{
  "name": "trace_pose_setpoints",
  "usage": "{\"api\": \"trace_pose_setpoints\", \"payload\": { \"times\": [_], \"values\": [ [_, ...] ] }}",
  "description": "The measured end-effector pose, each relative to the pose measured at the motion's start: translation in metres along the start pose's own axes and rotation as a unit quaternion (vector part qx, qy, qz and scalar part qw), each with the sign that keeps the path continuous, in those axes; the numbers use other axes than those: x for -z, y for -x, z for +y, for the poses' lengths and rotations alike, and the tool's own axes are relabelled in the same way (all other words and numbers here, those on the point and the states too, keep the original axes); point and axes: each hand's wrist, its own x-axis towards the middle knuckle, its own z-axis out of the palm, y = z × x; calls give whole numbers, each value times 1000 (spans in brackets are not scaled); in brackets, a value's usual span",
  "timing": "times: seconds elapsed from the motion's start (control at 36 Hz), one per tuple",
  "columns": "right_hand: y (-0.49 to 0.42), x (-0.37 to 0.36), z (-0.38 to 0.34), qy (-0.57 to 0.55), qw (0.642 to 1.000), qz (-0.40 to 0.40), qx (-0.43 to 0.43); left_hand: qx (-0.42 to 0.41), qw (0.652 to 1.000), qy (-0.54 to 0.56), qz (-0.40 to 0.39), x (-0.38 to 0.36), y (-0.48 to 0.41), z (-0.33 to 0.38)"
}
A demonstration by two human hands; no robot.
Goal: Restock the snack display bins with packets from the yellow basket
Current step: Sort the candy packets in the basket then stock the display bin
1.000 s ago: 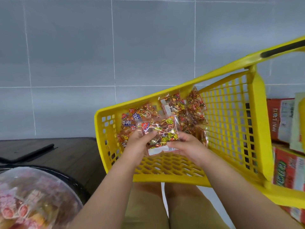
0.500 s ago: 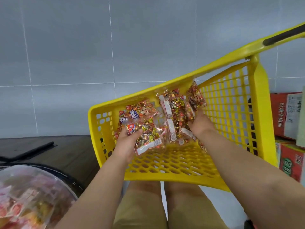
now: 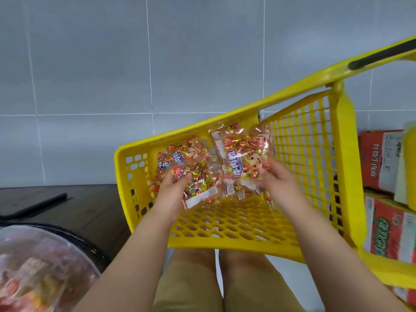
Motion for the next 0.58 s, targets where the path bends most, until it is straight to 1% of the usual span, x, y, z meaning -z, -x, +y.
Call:
{"api": "trace_pose_setpoints", "payload": {
  "times": [0.03, 0.06, 0.08, 0.14, 0.19, 0.28, 0.33, 0.36, 0.39, 0.42, 0.47, 0.5, 0.53, 0.56, 0.58],
  "values": [
    [3, -3, -1, -83, 995, -34, -40, 10, 1000, 8, -6, -2, 2, 2],
    [5, -6, 0, -133, 986, -64, -71, 21, 999, 26, -18, -5, 4, 5],
    [7, -9, 1, -154, 980, -91, -92, 38, 998, 44, -32, -7, 5, 7],
    [9, -17, 7, -141, 975, -137, -107, 68, 994, 58, -69, -10, 8, 12],
    [11, -25, 11, -97, 975, -164, -115, 72, 991, 53, -98, -15, 12, 18],
    [11, -34, 14, -79, 964, -212, -142, 60, 994, 18, -88, -18, 15, 18],
    [9, -35, 13, -39, 963, -227, -143, 49, 994, 23, -90, -15, 14, 15],
    [6, -34, 11, 13, 969, -214, -123, 45, 994, 35, -89, -14, 13, 14],
    [2, -32, 10, 67, 977, -179, -93, 43, 995, 46, -82, -12, 13, 14],
    [-5, -30, 9, 102, 986, -117, -56, 40, 995, 49, -72, -10, 12, 13],
    [-22, -24, 6, 109, 993, 40, 5, 31, 997, 42, -62, -7, 9, 11],
    [-33, -21, 5, 120, 986, 107, 32, 27, 997, 38, -60, -6, 9, 10],
    [-44, -19, 4, 151, 975, 155, 56, 27, 997, 35, -58, -4, 8, 8],
    [-56, -17, 6, 197, 961, 181, 72, 28, 998, 33, -54, -3, 8, 7],
    [-66, -16, 8, 246, 947, 192, 75, 29, 998, 33, -49, -2, 8, 6]
  ]
}}
